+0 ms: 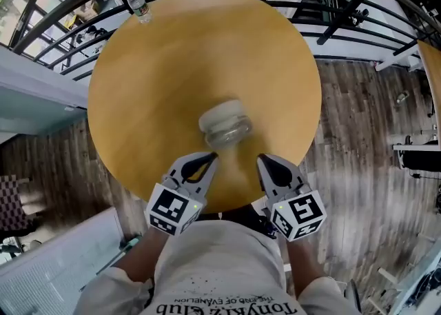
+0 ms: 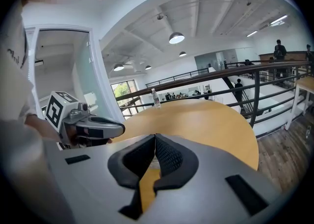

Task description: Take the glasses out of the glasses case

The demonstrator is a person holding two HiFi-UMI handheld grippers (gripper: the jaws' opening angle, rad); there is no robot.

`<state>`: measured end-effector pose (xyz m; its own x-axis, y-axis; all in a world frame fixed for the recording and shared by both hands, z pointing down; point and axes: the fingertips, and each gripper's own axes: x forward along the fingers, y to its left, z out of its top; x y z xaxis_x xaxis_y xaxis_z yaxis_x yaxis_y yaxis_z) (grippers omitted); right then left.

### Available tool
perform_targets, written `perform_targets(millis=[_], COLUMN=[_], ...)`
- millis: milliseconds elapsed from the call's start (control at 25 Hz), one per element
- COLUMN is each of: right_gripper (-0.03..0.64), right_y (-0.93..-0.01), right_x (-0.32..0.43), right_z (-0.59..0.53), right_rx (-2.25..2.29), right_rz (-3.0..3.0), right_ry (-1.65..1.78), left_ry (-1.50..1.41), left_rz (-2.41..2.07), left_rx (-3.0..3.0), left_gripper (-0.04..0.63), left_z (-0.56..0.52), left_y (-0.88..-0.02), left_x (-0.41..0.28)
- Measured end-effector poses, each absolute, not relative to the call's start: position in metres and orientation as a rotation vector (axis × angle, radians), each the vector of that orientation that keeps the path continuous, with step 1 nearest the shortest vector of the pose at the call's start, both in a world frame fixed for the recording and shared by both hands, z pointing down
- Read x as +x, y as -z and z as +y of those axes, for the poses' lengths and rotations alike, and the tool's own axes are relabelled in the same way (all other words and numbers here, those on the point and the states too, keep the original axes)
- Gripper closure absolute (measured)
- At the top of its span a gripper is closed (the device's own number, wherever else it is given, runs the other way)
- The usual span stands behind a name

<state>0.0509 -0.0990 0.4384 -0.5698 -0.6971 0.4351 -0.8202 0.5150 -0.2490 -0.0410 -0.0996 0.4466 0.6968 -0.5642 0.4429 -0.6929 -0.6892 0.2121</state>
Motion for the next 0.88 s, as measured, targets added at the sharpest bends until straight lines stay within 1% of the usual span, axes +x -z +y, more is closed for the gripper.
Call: perform_targets(millis=[480, 680, 880], right_gripper=[0.592, 0.592, 0.592], right_y=[-0.474, -0.487, -0.5], right_x=[0.056, 0.055, 0.056], right_z=[-0.115, -0.117, -0.117], right_rx=[1.244, 1.234, 1.226], right_rz=[-2.464, -2.455, -2.441], right_ry=[-0.713, -0.758, -0.799], left_ry=[-0.661, -0.785, -0.822], left_rz=[-0.873, -0.813, -0.769], left_rx=[2.53, 2.584, 2.574], left_gripper=[0.569, 0.569, 0.569], left_z=[-0.133, -0.142, -0.15], left_y=[-0.507, -0.533, -0.557], left_x=[-0.032, -0.026, -0.021])
